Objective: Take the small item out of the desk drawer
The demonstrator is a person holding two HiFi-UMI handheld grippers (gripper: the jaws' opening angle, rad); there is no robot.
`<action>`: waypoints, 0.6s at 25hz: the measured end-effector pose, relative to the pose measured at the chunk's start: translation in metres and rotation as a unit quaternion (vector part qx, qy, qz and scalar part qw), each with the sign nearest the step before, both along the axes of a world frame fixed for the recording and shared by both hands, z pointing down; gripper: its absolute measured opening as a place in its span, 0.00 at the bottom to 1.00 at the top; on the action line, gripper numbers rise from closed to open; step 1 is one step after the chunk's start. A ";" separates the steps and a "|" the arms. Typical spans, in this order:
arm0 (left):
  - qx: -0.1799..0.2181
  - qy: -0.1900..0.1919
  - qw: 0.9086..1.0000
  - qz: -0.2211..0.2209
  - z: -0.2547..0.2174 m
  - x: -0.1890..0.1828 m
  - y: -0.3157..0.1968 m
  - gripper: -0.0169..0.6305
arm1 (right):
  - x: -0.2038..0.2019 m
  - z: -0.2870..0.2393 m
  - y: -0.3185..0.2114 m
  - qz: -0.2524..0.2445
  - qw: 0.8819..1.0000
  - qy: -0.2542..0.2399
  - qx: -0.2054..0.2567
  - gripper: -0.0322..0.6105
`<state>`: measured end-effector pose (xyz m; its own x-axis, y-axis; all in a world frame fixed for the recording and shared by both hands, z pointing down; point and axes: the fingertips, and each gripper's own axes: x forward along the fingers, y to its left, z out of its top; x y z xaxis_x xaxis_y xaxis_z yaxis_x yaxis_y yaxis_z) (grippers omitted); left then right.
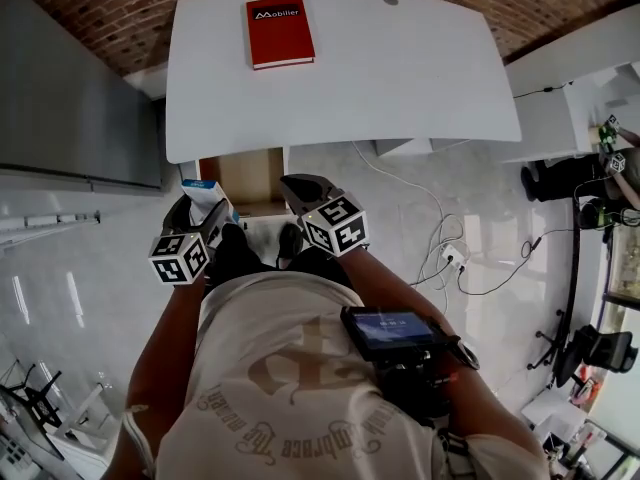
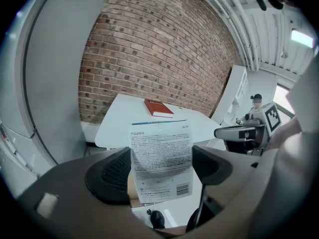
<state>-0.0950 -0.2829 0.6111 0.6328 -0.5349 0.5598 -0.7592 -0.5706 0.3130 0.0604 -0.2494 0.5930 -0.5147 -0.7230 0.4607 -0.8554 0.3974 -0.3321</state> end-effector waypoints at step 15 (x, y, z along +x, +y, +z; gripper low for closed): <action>0.041 -0.015 0.999 0.030 -0.039 0.024 0.021 0.62 | 0.011 -0.050 -0.004 -0.026 0.996 -0.035 0.072 0.06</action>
<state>-0.0709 -0.2624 0.5725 0.6479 -0.5422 0.5350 -0.7319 -0.6379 0.2397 0.0714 -0.2539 0.5426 -0.5798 -0.7509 0.3162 -0.8097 0.4880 -0.3259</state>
